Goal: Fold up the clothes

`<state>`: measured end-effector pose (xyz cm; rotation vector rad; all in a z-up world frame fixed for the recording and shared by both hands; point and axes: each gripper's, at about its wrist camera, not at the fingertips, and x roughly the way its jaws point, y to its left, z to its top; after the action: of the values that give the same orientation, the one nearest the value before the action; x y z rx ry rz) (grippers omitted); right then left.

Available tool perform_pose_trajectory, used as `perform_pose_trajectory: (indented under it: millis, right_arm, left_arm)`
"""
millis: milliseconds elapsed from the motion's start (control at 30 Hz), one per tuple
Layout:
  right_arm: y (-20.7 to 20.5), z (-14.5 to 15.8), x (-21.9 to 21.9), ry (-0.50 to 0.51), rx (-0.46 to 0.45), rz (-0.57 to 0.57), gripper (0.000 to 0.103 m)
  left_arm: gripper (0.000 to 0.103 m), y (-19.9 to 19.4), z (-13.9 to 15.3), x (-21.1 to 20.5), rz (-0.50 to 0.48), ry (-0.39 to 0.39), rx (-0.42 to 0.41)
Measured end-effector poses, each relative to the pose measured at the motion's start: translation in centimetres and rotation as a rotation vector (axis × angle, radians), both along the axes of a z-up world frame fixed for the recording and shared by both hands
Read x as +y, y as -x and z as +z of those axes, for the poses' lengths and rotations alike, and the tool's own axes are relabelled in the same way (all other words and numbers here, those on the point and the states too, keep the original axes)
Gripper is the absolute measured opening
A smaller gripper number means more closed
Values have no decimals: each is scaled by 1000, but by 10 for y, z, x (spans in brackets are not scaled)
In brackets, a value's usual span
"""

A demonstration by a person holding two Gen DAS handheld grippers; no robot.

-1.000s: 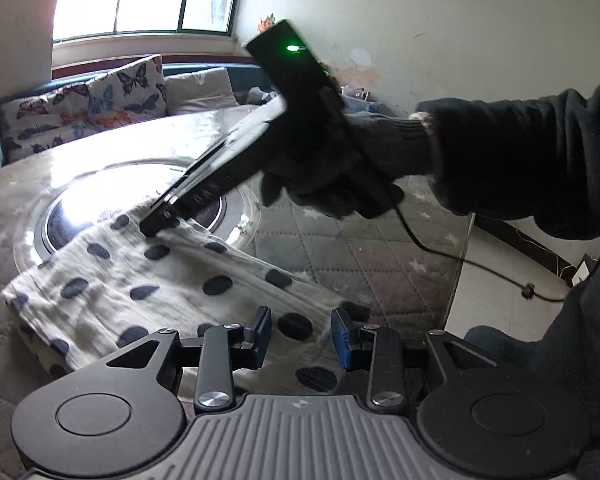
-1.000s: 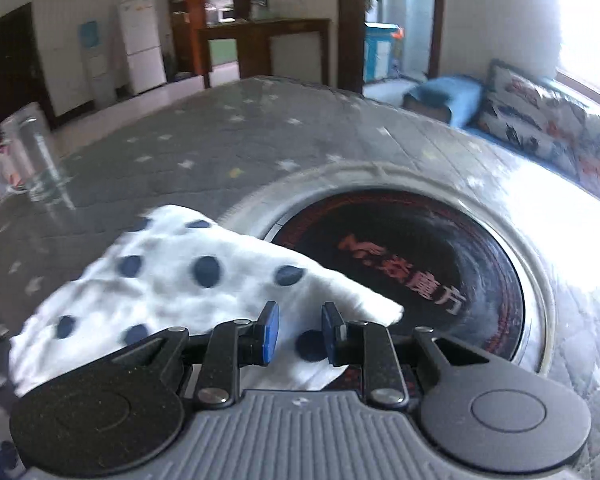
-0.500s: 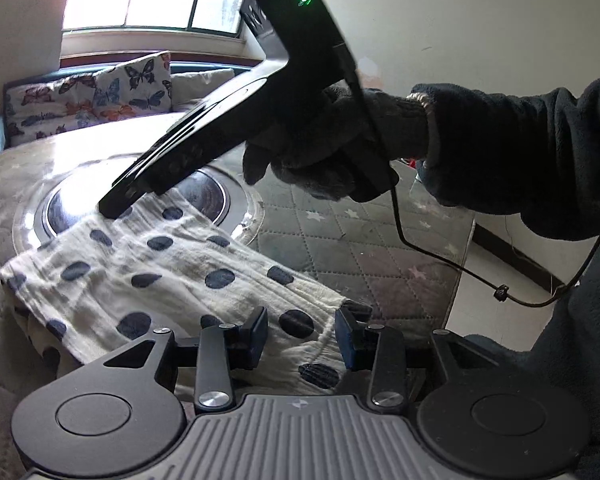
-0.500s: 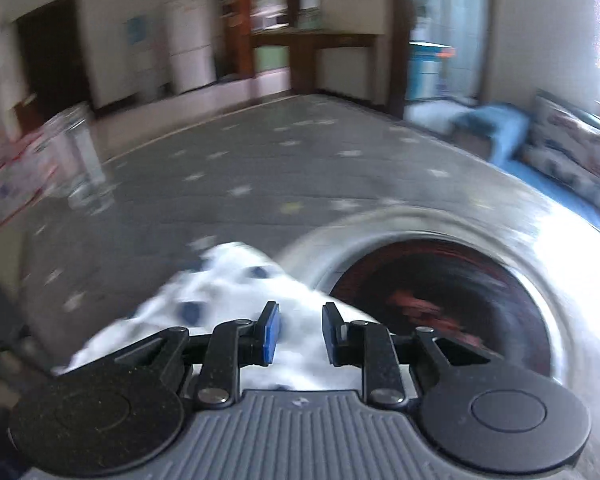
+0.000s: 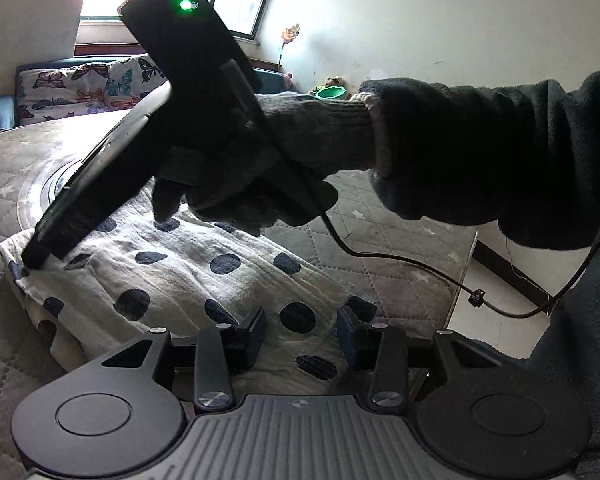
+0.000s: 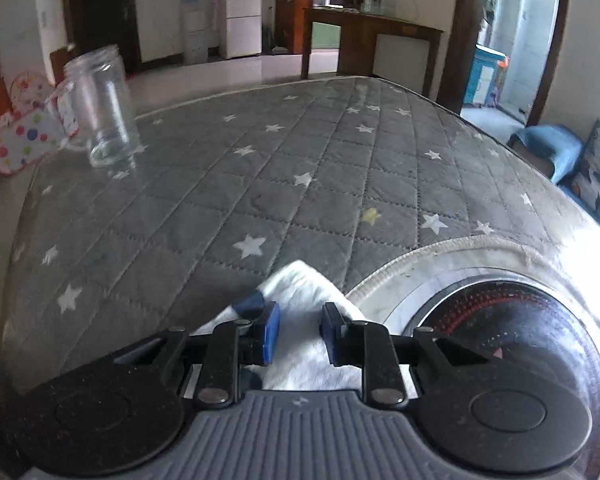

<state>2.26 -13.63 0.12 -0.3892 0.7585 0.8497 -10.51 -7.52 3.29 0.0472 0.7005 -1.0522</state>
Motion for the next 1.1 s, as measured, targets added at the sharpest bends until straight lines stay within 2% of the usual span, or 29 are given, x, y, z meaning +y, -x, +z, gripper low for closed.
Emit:
perform_pose_trajectory:
  millis: [200, 400, 600, 700, 933, 1100]
  right_arm:
    - [7, 24, -37, -59, -9, -78, 24]
    - [35, 20, -78, -34, 22, -141, 24]
    - [64, 6, -105, -7, 50, -181, 24]
    - [74, 5, -114, 26, 26, -197, 24]
    - [55, 26, -103, -33, -31, -189, 24]
    - [19, 18, -72, -70, -10, -170, 24]
  left_arm:
    - [47, -7, 17, 18, 54, 46, -28]
    - [47, -40, 15, 35, 170, 83, 5]
    - [47, -56, 3, 44, 227, 51, 71]
    - [47, -54, 1, 52, 242, 34, 74]
    - [47, -53, 11, 55, 276, 51, 44]
    - [47, -55, 5, 52, 295, 28, 59]
